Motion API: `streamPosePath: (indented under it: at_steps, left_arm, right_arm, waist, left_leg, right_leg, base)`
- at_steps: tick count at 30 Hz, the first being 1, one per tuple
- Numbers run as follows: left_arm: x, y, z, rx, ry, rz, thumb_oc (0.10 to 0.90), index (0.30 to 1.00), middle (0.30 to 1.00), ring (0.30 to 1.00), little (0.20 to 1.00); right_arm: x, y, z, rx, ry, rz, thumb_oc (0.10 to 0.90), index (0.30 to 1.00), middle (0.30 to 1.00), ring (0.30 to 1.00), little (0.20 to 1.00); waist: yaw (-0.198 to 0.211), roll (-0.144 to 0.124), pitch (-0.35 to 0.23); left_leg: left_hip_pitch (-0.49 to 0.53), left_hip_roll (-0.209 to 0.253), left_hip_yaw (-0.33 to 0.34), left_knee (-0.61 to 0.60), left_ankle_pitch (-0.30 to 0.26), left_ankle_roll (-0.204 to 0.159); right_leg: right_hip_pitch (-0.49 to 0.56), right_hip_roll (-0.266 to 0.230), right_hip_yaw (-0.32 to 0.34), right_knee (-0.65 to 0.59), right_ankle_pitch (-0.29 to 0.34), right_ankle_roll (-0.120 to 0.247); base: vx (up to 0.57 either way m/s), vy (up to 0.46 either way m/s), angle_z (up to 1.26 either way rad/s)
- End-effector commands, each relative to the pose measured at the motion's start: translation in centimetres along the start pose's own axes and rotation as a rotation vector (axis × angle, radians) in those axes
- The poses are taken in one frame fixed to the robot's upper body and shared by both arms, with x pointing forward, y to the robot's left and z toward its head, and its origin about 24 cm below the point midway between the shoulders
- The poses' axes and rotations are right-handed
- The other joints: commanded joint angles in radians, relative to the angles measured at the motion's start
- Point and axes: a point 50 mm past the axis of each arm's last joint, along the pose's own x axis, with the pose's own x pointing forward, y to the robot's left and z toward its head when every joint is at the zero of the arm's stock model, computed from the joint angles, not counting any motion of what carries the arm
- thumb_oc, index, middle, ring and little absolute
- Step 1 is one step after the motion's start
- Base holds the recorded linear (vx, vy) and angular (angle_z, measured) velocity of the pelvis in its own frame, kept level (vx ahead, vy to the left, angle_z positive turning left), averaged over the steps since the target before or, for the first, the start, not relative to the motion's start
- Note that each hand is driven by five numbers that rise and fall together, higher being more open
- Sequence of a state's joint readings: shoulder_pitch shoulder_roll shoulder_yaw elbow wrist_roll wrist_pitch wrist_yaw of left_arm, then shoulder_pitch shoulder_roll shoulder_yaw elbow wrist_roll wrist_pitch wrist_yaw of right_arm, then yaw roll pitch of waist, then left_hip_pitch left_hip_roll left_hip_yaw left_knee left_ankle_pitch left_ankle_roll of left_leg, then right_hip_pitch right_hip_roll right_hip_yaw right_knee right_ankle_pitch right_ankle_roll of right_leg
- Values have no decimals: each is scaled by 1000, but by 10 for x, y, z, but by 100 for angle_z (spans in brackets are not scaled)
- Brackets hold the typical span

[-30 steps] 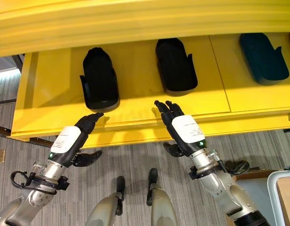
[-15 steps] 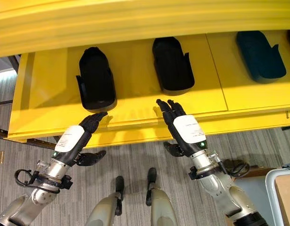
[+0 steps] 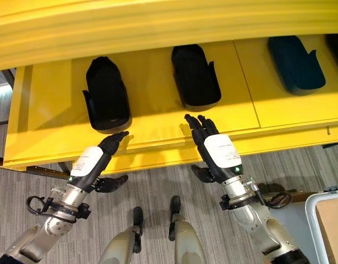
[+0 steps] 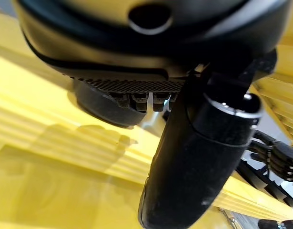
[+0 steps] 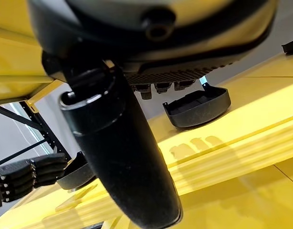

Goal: Move parts from the plastic box to the shelf.

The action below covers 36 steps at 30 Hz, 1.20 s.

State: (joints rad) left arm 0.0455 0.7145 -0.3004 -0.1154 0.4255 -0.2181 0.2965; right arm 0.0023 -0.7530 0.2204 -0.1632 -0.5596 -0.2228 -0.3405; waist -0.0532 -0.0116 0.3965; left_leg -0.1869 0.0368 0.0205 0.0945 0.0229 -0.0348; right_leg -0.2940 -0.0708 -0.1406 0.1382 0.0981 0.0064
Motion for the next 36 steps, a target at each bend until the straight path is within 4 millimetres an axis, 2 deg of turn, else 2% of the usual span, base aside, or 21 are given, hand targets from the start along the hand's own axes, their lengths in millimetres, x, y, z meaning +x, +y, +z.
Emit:
streamPosePath:
  at_steps: [1, 26, 36]
  left_arm:
    - [8, 13, 14, -22, -93, 113, 900, 1000, 1000, 1000, 1000]
    - [22, 9, 8, 62, -96, 127, 900, 1000, 1000, 1000, 1000]
    - [22, -5, -7, 74, -13, 88, 900, 1000, 1000, 1000, 1000]
  right_arm:
    - [12, -25, 21, 5, -127, -183, 900, 1000, 1000, 1000, 1000]
    - [15, -23, 22, 10, -135, -197, 900, 1000, 1000, 1000, 1000]
    - [16, -20, 21, 28, -126, -200, 900, 1000, 1000, 1000, 1000]
  waist:
    - [0, -29, -79]
    - [-8, -41, -77]
    - [-15, -44, -77]
  left_leg:
    - [-8, 104, -17, -26, 36, -52]
    - [-14, 106, -5, -18, 29, -53]
    - [-17, 106, -1, -10, 24, -53]
  right_leg:
    - [35, -49, 31, 34, -76, 97]
    - [22, -47, 44, 41, -76, 94]
    - [16, -46, 48, 44, -73, 94]
  base:
    - [0, 0, 0]
    - [0, 0, 0]
    - [2, 2, -4]
